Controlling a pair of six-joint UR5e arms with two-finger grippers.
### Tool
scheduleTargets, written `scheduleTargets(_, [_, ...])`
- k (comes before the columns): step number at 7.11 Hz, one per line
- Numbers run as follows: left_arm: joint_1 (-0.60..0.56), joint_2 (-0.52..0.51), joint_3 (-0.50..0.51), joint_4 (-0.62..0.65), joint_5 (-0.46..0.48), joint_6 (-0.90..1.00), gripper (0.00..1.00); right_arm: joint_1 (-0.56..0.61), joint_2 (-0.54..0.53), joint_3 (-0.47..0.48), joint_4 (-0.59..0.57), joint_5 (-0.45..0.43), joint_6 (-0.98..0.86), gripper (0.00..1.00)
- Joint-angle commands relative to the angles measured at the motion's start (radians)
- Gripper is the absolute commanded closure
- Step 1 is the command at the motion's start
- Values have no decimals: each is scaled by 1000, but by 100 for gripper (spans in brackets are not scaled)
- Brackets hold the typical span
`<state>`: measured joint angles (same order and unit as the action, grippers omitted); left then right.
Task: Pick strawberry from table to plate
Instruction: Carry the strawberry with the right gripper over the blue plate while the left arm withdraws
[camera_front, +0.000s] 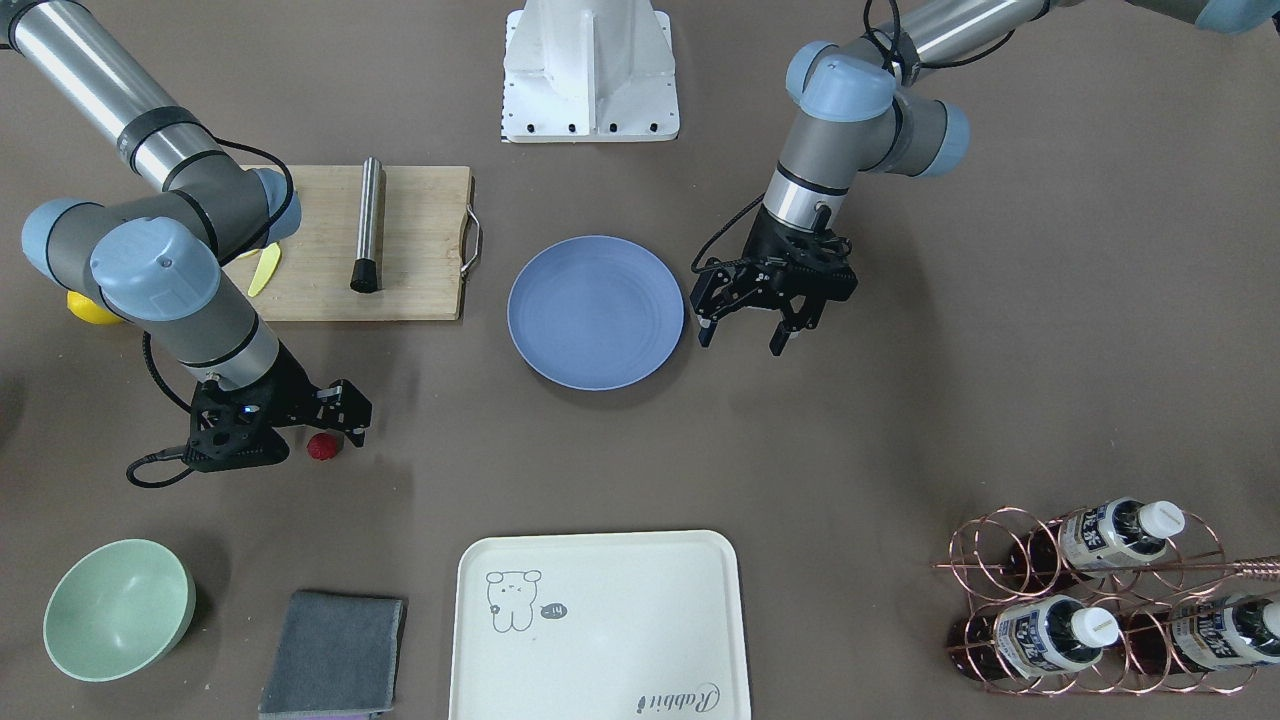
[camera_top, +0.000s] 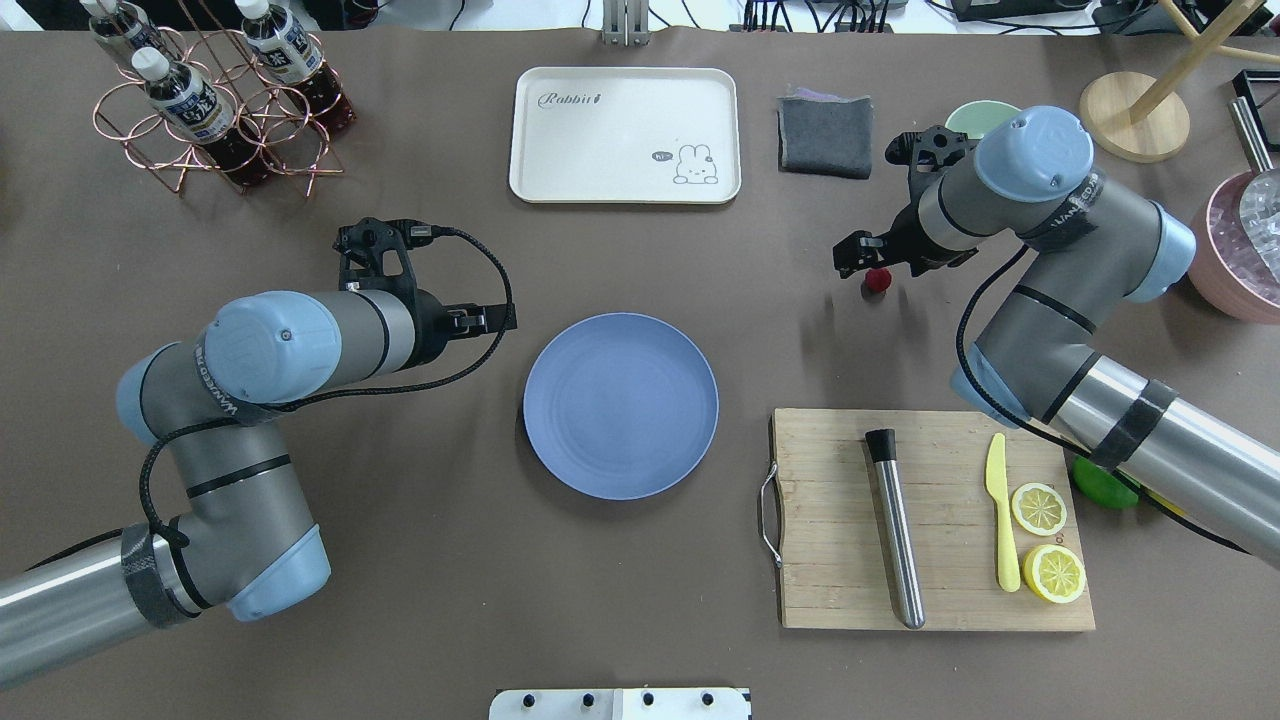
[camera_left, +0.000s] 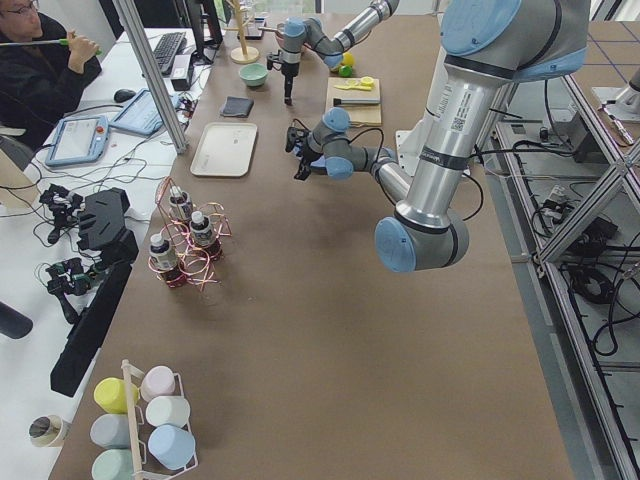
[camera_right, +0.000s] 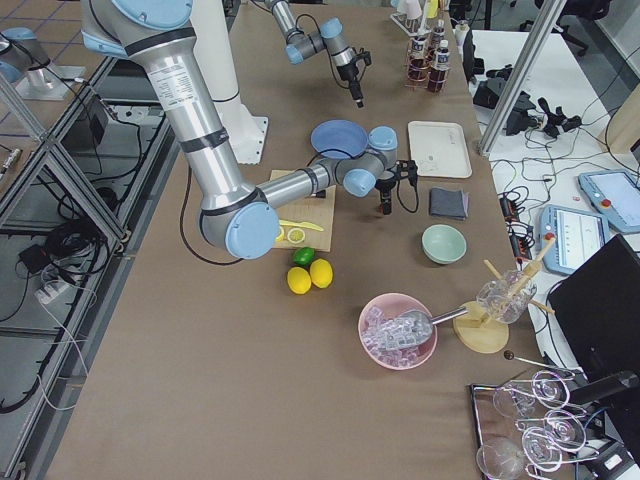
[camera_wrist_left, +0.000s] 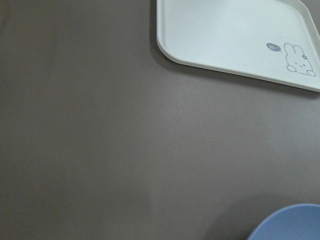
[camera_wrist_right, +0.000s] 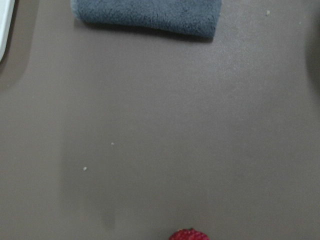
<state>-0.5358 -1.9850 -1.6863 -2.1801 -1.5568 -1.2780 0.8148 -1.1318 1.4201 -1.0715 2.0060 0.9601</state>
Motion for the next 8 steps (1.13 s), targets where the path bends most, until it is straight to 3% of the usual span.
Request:
scheduleTargets(1, [-13,-2,-1,6,-2,26,2,-6,-3,0,8,0,8,36])
scheduleTargets(2, [-12,-6,-6,6,-2,26,2,-6,-6,6,7,2,3,74])
scheduleTargets(3, [-12,0,-9,5,4,28,2,-6,-2,5,5,2,2,100])
scheduleTargets(5, [-12,2,-6,5,7,29,2,9,4,10,2,10,-3,100])
scheduleTargets(6, [-15,0,-15,6,7,29,2,61,0,82,-11,31,-4,100])
scheduleTargets(7, [-35,2,-15,5,4,31,2,120,4,149,-65,121,-6,100])
scheduleTargets(8, [-59,3,-18,5,7,41,2,124,26,173,-112,135,-7,100])
